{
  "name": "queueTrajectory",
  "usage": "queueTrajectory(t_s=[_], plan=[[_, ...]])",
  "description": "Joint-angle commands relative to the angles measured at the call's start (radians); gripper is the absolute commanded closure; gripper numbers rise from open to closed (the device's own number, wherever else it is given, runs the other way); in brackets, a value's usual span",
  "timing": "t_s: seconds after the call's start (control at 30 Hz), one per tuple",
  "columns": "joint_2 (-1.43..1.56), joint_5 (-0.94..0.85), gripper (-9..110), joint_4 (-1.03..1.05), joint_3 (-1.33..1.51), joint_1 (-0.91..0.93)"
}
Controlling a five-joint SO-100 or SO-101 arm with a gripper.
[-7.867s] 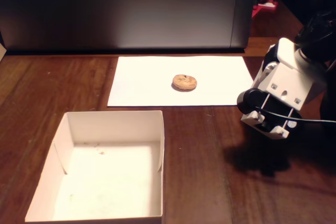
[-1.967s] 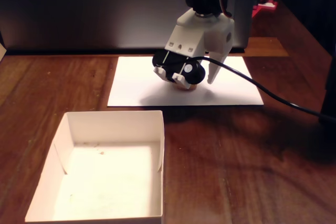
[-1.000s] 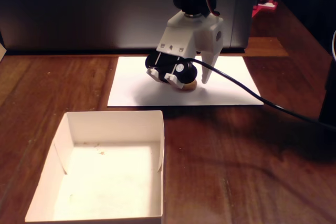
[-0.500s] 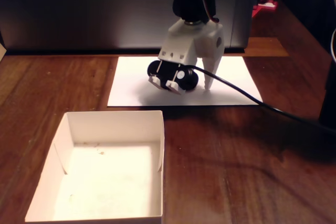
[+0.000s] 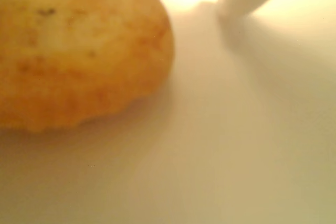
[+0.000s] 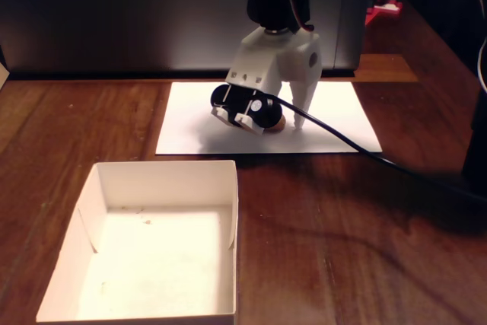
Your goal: Grasp a mini cookies block and put it in the white box.
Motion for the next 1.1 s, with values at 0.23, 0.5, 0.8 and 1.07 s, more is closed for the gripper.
queueTrajectory(t_s=[0.23,0.5,0.8,1.07], plan=[[0.051,-0.035,63,0.009,-0.087,-0.012],[0.08,-0.035,63,-0.011,-0.078,-0.025],[0.103,-0.041,63,-0.011,-0.071,-0.029],[0.118,-0.061,63,-0.005,-0.071,-0.061]])
